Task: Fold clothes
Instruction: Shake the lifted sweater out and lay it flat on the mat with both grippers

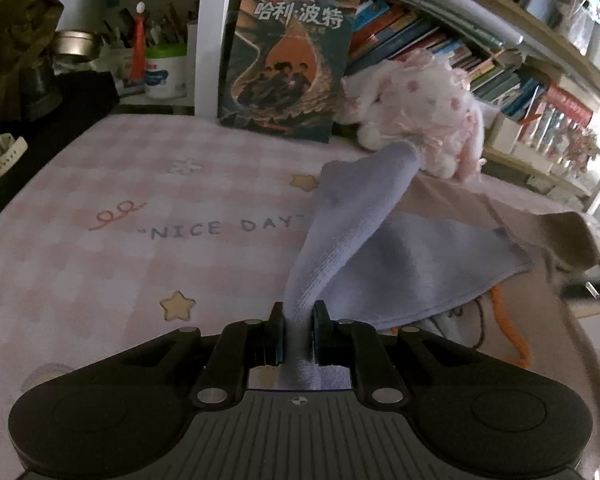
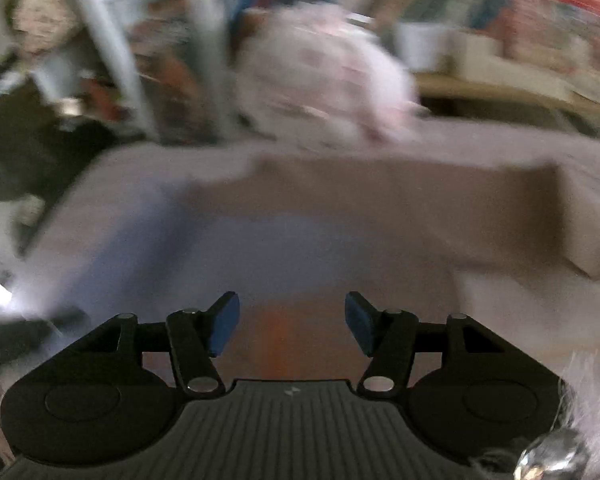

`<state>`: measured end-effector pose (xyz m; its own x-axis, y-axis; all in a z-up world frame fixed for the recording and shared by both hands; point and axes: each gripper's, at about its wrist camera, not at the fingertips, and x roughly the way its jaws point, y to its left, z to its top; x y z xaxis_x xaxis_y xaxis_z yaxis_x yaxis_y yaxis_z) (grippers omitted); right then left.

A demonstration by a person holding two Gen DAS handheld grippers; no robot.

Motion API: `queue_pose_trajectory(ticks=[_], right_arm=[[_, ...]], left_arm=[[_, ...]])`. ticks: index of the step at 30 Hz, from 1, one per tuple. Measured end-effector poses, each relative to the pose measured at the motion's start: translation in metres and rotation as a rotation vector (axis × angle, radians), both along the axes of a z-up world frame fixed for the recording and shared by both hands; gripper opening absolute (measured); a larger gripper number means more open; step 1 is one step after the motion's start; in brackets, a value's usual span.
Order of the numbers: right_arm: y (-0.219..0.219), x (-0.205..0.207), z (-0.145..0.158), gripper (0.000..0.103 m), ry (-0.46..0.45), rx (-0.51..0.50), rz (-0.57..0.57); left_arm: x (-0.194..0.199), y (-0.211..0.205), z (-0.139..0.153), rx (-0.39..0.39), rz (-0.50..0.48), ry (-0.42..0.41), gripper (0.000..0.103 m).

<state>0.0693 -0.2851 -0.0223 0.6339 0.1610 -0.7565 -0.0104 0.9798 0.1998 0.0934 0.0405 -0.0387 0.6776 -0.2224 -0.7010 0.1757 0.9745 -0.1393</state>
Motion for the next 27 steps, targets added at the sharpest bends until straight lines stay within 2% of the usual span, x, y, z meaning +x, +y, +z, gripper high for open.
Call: queue_pose_trajectory(ticks=[3,7,9,12,15,18,22,26,27], right_arm=[[-0.018,-0.028,-0.011,0.056,0.031,-0.084,-0.040],[-0.021,-0.055,-0.027,0.056,0.061,-0.188,-0.025],[-0.020,-0.061,-0.032,0.054,0.062,-0.251,-0.029],[-0.022,-0.063,-0.037,0.053,0.066,-0.279,-0.050],[-0.034,-0.064,-0.040,0.048,0.080,-0.221,-0.066],[-0.046,-0.064,-0.039,0.012,0.100,-0.102,-0.044],[-0.036,-0.068,-0.034,0.009,0.145,-0.062,0.055],[-0.005,-0.081,-0.031,0.009,0.199,0.103,0.338],[0.004,-0.085,-0.030,0.009,0.196,0.085,0.385]], left_arm=[[-0.002,0.001,0.010,0.057,-0.019,-0.019,0.021],[-0.026,-0.002,0.035,0.166,-0.041,-0.123,0.023],[-0.039,-0.009,0.043,0.166,-0.076,-0.154,0.023],[-0.055,-0.032,0.048,0.135,-0.171,-0.166,0.023],[-0.061,-0.073,0.038,0.172,-0.286,-0.156,0.024],[-0.062,-0.120,0.026,0.252,-0.398,-0.166,0.024],[-0.061,-0.156,0.019,0.301,-0.482,-0.197,0.024],[-0.053,-0.173,0.015,0.346,-0.503,-0.204,0.023],[-0.054,-0.177,0.013,0.356,-0.521,-0.205,0.023]])
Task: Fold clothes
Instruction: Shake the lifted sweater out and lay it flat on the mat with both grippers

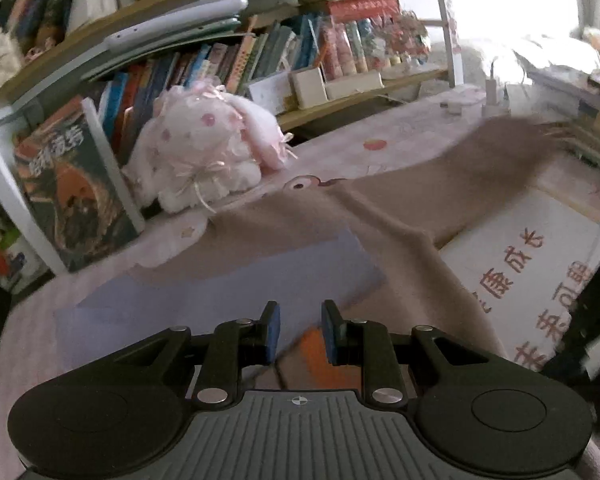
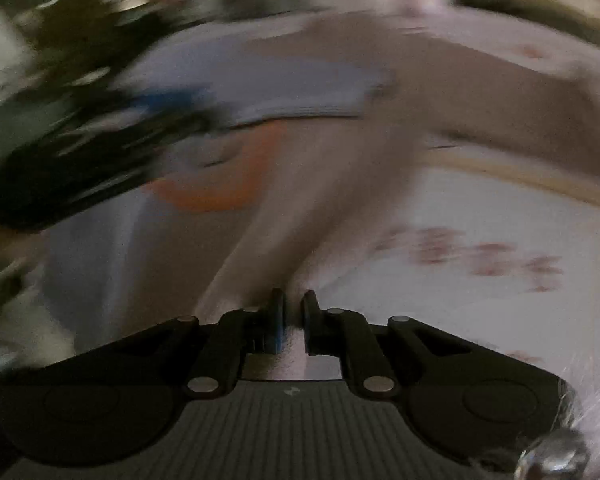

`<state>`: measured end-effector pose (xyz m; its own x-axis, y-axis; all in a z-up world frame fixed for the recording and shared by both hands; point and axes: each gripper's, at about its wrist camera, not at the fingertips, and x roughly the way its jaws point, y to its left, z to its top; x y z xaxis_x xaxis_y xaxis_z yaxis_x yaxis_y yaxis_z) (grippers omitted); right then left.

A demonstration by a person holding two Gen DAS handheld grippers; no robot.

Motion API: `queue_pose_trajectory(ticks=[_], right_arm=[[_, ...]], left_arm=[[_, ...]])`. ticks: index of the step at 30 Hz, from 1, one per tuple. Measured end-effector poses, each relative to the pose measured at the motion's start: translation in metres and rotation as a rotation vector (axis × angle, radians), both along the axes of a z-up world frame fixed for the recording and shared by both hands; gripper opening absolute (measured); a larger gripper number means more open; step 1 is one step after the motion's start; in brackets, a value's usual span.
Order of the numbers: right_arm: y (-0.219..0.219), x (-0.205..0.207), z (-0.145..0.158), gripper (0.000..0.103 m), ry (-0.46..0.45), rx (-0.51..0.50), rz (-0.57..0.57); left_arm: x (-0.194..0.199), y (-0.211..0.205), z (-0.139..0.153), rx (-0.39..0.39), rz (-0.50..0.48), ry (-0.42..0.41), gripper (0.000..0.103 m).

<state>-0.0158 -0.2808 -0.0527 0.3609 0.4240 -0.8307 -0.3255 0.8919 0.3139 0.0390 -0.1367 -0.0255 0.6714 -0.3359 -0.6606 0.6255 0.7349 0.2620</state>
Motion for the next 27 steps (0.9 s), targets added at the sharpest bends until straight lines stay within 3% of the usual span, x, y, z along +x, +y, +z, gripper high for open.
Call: queue_pose_trajectory(ticks=[2,6,12,16,18,20,23,27], right_arm=[[0.008,-0.005,0.000,0.009,-0.041,-0.069,0.012],[-0.009,-0.006,0.001,0.009,-0.068,-0.096,-0.095],[-0.011,-0.013,0.002,0.009,-0.081,-0.101,-0.070],[-0.010,-0.017,0.000,0.009,-0.086,-0.100,-0.031],[-0.014,-0.017,-0.001,0.009,-0.083,-0.090,-0.033],[-0.017,-0.017,-0.001,0.009,-0.079,-0.079,-0.040],[-0.020,-0.018,-0.001,0.009,-0.073,-0.069,-0.054],[-0.021,-0.018,-0.002,0.009,-0.065,-0.068,-0.083]], left_arm=[[-0.003,-0.008,-0.003,0.021,-0.042,0.000,0.023],[-0.011,-0.030,-0.010,0.073,-0.112,-0.019,0.024],[0.006,-0.070,-0.027,0.147,-0.084,-0.066,0.023],[0.018,-0.089,-0.049,0.246,-0.087,-0.080,0.023],[0.019,-0.090,-0.053,0.250,-0.076,-0.113,0.024],[0.022,-0.088,-0.049,0.227,-0.054,-0.087,0.023],[0.022,-0.087,-0.034,0.136,-0.053,-0.048,0.023],[0.019,-0.093,-0.046,0.190,-0.099,-0.079,0.024]])
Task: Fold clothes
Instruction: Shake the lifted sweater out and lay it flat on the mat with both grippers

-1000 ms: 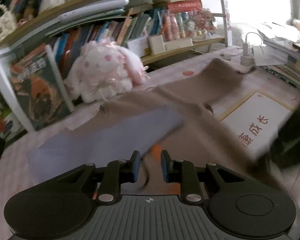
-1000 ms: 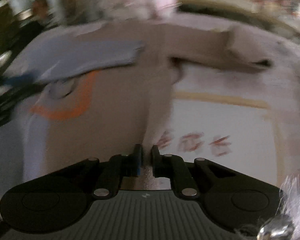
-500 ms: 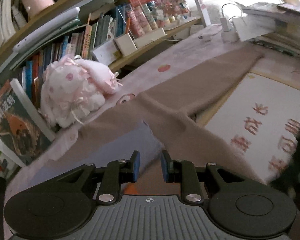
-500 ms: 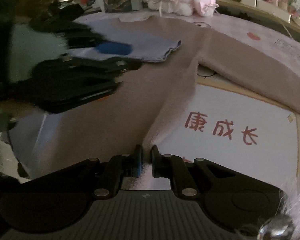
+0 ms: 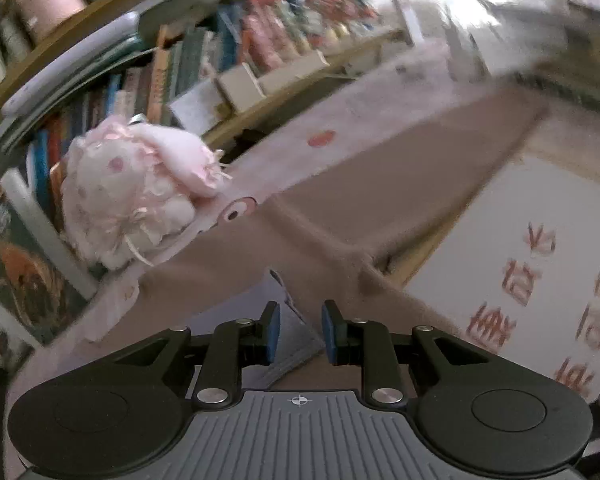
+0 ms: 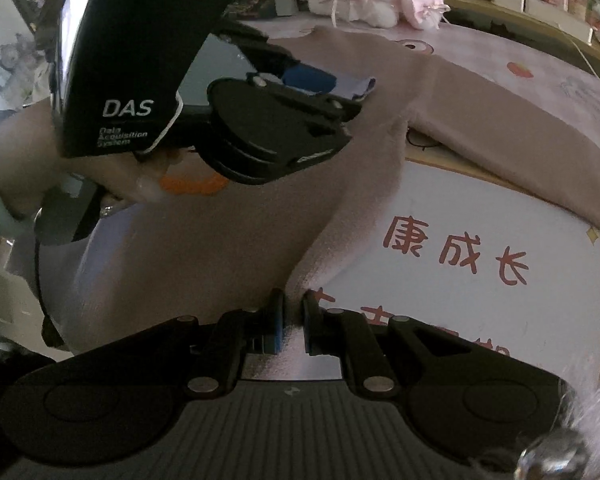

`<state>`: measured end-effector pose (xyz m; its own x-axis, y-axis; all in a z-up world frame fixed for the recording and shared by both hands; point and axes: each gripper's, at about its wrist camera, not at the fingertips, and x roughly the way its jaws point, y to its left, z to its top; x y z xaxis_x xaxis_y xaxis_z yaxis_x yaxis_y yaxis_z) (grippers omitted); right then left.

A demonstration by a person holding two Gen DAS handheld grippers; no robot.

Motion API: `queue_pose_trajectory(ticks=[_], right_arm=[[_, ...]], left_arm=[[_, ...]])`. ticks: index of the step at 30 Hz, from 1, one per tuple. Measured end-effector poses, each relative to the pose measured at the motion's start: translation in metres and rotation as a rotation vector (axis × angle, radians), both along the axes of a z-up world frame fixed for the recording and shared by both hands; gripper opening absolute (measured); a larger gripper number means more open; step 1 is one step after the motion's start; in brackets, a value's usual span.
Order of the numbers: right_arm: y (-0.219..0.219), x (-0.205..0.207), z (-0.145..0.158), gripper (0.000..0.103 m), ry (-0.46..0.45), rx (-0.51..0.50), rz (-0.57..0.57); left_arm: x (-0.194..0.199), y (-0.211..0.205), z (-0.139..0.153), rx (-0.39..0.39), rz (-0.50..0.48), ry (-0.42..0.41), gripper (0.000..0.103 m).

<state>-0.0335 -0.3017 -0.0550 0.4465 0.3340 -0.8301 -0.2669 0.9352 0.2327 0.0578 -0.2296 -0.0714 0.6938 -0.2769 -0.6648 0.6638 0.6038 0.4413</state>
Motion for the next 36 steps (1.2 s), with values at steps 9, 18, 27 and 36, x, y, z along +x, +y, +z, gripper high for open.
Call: queue_pose_trajectory(ticks=[9,18,27,36], right_arm=[[0.012,-0.009,0.001,0.009,-0.010,-0.028,-0.142],[0.027,-0.009,0.001,0.010,-0.022,-0.089,-0.230],[0.039,-0.007,0.002,0.010,-0.023,-0.128,-0.314],[0.051,-0.008,0.002,0.010,-0.033,-0.188,-0.365]], left_arm=[[0.019,0.047,0.013,-0.089,0.127,-0.098,0.003],[0.053,0.313,0.095,-0.339,0.704,-0.150,0.002],[0.057,0.431,0.087,-0.270,0.955,-0.240,0.002],[0.052,0.471,0.087,-0.171,1.005,-0.304,0.008]])
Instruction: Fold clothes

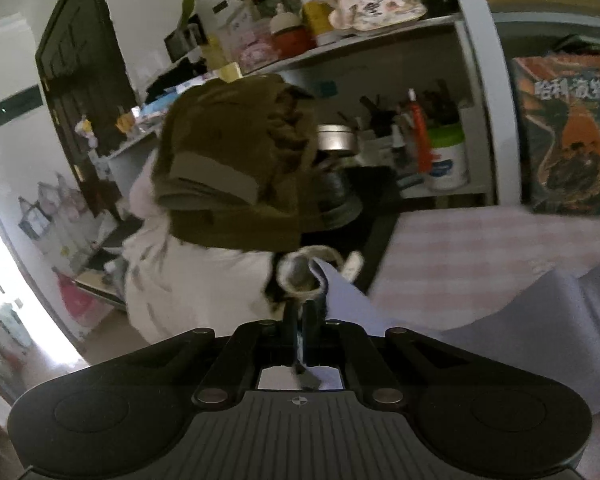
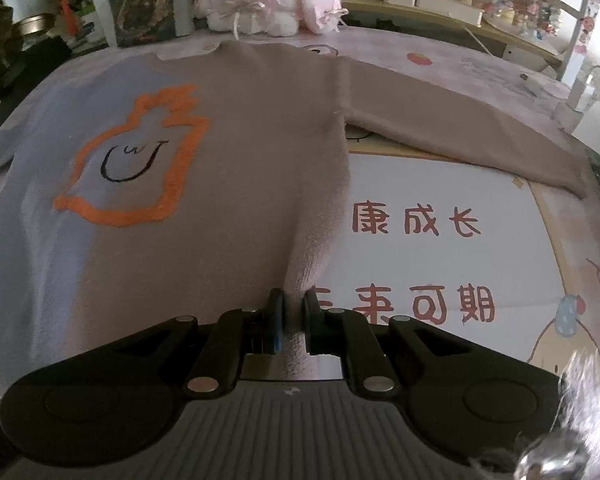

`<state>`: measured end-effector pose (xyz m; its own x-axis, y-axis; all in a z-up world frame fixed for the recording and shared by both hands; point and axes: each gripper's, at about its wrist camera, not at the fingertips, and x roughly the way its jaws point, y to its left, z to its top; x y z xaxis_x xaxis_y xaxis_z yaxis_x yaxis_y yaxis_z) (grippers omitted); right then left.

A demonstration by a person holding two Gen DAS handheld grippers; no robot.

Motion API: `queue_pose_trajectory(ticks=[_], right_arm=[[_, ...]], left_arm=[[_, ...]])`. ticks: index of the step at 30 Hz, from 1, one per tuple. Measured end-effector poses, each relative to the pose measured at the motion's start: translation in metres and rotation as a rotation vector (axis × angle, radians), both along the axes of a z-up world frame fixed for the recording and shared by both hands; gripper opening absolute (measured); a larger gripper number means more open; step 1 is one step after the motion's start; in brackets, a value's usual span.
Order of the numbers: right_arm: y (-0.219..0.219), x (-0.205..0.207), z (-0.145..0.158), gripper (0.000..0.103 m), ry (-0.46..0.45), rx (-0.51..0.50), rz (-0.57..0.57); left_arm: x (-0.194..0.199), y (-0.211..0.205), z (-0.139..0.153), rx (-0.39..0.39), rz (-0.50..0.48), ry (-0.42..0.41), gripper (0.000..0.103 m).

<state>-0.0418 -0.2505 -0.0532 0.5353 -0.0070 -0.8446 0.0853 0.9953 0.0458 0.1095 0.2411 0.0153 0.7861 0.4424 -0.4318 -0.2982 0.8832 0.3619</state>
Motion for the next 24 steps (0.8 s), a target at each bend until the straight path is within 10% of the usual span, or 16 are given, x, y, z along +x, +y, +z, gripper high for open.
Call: queue_pose_trajectory(ticks=[6,14,21,24], right_arm=[[0.007,0.000,0.000,0.012,-0.001,-0.026,-0.027],[-0.001,-0.021,0.004,0.018,-0.035,0.030,-0.151],[0.002,-0.045,0.003,0.023,-0.039,0.046,-0.180],[0.006,-0.051,0.001,0.015,-0.036,0.057,-0.178]], left_arm=[[-0.031,-0.006,0.012,0.078,-0.019,-0.025,0.015],[-0.092,-0.093,-0.041,-0.585,-0.558,0.296,0.024],[-0.094,-0.117,-0.061,-0.513,-0.550,0.384,0.033],[-0.091,-0.117,-0.065,-0.552,-0.545,0.409,0.011]])
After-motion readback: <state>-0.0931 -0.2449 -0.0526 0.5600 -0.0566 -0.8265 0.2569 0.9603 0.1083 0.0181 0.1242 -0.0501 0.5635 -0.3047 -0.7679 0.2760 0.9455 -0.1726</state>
